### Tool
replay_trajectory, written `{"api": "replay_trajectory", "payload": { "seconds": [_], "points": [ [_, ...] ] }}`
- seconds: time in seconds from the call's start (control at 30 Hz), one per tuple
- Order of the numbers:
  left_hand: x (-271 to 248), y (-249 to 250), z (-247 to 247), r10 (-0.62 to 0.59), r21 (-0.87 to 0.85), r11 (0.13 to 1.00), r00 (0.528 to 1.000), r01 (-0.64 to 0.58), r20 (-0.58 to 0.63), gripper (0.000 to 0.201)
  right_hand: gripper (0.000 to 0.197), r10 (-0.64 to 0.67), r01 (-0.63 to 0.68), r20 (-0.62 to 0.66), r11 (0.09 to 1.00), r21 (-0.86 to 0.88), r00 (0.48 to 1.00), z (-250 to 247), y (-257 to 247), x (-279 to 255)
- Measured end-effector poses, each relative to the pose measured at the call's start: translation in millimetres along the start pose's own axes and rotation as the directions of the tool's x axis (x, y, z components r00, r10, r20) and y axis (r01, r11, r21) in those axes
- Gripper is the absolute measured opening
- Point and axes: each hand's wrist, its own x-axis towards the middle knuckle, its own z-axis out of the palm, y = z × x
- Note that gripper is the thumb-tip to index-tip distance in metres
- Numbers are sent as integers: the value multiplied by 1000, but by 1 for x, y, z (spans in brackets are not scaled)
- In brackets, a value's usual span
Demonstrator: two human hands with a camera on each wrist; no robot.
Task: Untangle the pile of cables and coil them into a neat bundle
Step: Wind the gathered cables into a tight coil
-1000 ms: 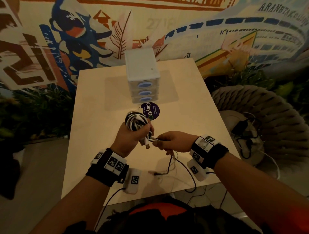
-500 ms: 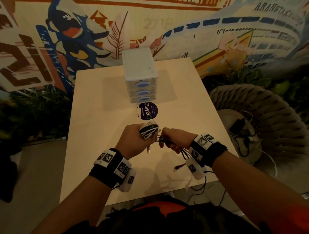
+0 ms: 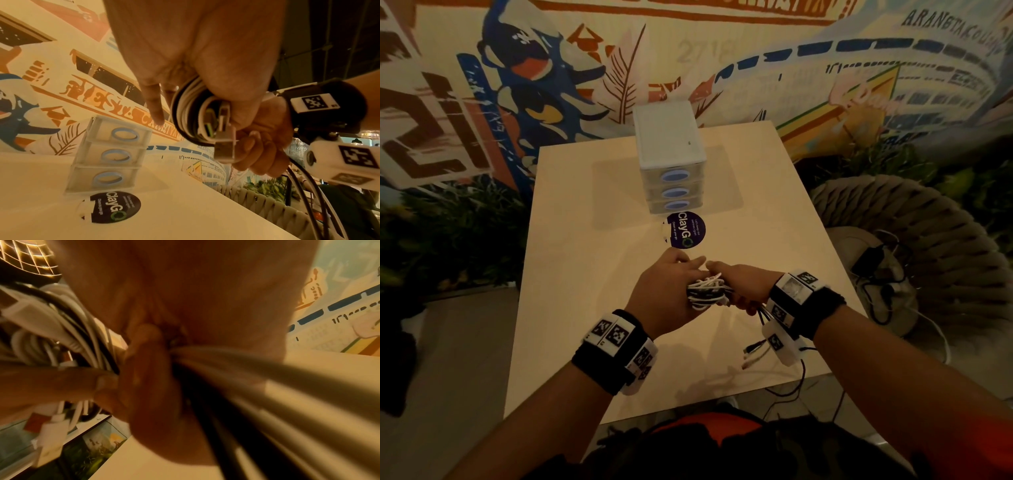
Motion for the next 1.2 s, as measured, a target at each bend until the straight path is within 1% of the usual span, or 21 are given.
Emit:
{"api": "replay_trajectory", "payload": {
  "seconds": [0.03,0.07,0.1,0.13,0.2,0.23,0.3,0.4,0.47,0.53,0.63,0.7,0.8,0.87,0.93,1.0,1.1,1.17,1.2],
  "points": [
    [0,0,3,5,-9,1000,999,-5,-33,40,75,17,-17,5,1000,-10,1000,0,-1,0],
    [0,1,4,-8,-24,1000,999,7,-41,36,79,29,-28,13,999,-28,999,1,-1,0],
    [1,0,5,-37,-45,998,999,36,-9,31,82,31,-30,23,998,-51,999,1,-1,1],
    [3,0,3,-78,-75,994,995,83,63,25,84,25,-23,28,997,-76,999,2,-1,2],
    [6,-1,1,-126,-146,976,966,162,225,18,87,6,-2,31,994,-113,1000,3,-1,4],
    [7,-2,-1,-131,-178,967,953,184,272,16,89,1,3,32,993,-115,999,3,-1,4],
    [10,-6,-2,-140,-206,955,936,214,324,15,92,-8,11,34,995,-98,999,4,0,5],
    [13,-7,-2,-153,-213,946,916,244,370,7,102,-27,28,36,998,-47,999,3,-1,4],
    [14,-4,-2,-150,-204,947,902,249,404,8,113,-28,29,68,999,-19,997,1,-2,4],
    [14,-2,0,-135,-172,957,884,233,448,8,118,-23,28,103,999,-44,994,0,0,4],
    [9,-1,5,-117,-118,972,858,201,500,12,118,0,20,140,990,-142,990,4,2,7],
    [7,0,9,-122,-60,983,854,176,507,16,111,8,23,154,980,-199,988,8,2,8],
    [7,4,10,-154,34,987,846,160,510,16,77,-25,86,194,946,-313,981,9,-2,4],
    [9,8,7,-156,110,987,859,117,488,19,54,-24,107,231,929,-355,973,7,-4,2],
    [11,11,7,-162,176,980,869,89,468,24,39,-19,117,235,904,-411,972,8,-9,-1],
    [12,15,10,-163,233,971,873,59,460,24,31,-8,112,194,842,-528,981,14,-15,-1],
    [11,14,17,-163,274,961,883,41,440,26,18,-14,90,114,710,-698,993,30,-21,1],
    [10,11,19,-192,262,961,889,86,415,26,19,-45,82,70,660,-747,997,36,-20,3],
    [9,9,18,-216,250,961,891,121,400,23,21,-69,87,56,642,-762,996,37,-19,4]
  ]
}}
